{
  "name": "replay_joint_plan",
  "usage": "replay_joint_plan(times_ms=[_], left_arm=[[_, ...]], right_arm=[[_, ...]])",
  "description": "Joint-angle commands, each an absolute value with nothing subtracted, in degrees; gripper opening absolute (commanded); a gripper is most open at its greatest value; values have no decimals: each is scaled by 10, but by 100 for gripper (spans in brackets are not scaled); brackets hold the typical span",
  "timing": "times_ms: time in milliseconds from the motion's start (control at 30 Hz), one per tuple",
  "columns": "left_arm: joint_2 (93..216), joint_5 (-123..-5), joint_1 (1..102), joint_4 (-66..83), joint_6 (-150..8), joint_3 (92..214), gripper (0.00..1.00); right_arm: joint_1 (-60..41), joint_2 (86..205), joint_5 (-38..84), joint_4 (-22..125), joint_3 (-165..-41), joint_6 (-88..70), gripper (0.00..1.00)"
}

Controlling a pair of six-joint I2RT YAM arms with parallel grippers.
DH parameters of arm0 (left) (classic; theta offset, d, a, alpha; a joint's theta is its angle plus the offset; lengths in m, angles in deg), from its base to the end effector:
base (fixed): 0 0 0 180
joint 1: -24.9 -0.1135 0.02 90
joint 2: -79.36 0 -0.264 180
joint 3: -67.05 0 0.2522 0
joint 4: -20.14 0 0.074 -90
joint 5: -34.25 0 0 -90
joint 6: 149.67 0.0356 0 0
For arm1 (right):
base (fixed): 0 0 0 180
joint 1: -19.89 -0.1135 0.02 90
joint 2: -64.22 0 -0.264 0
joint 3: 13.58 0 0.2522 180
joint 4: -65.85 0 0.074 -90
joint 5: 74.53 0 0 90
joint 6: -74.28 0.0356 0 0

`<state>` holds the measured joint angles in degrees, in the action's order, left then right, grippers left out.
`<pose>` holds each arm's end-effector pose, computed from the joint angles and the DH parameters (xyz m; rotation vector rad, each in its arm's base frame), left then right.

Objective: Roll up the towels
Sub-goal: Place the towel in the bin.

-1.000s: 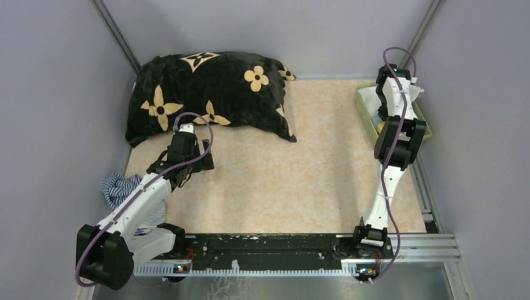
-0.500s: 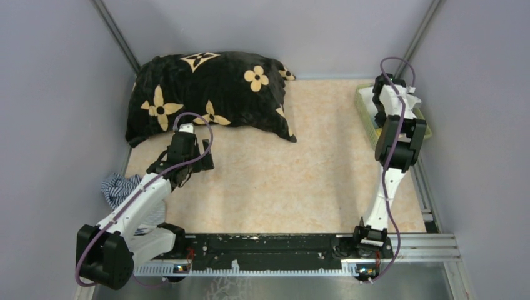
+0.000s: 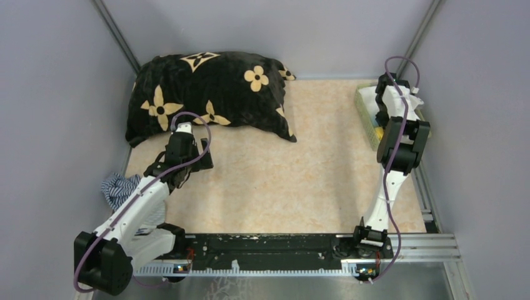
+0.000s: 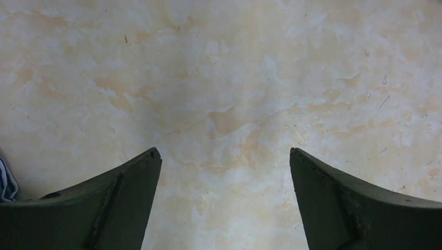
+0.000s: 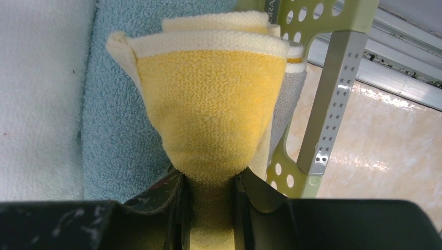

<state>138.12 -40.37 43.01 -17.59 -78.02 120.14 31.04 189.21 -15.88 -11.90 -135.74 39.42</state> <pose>0.2052 -0.0572 0.2399 -0.1380 2.2908 -0.0148 0.4285 -0.1033 0.2143 1.5399 2.2432 -0.6238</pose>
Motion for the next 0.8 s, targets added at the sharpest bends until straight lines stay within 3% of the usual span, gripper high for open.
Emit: replay_joint_plan(times_ms=[0,200,500,767], left_arm=[[1364,-413,427,-160,-778,1198,98],[1341,-417,427,-159,-780,1199,98],[1301,-427,427,-152,-782,1196,99],[1277,-434,429,-147,-782,1192,99]], right_arm=[[308,1876,-107,-139,-1376,407,21],[308,1913,-104,-181,-1419,410,25],[308,1876,-111,-195,-1416,439,45],[308,1839,-117,-222,-1448,451,54]])
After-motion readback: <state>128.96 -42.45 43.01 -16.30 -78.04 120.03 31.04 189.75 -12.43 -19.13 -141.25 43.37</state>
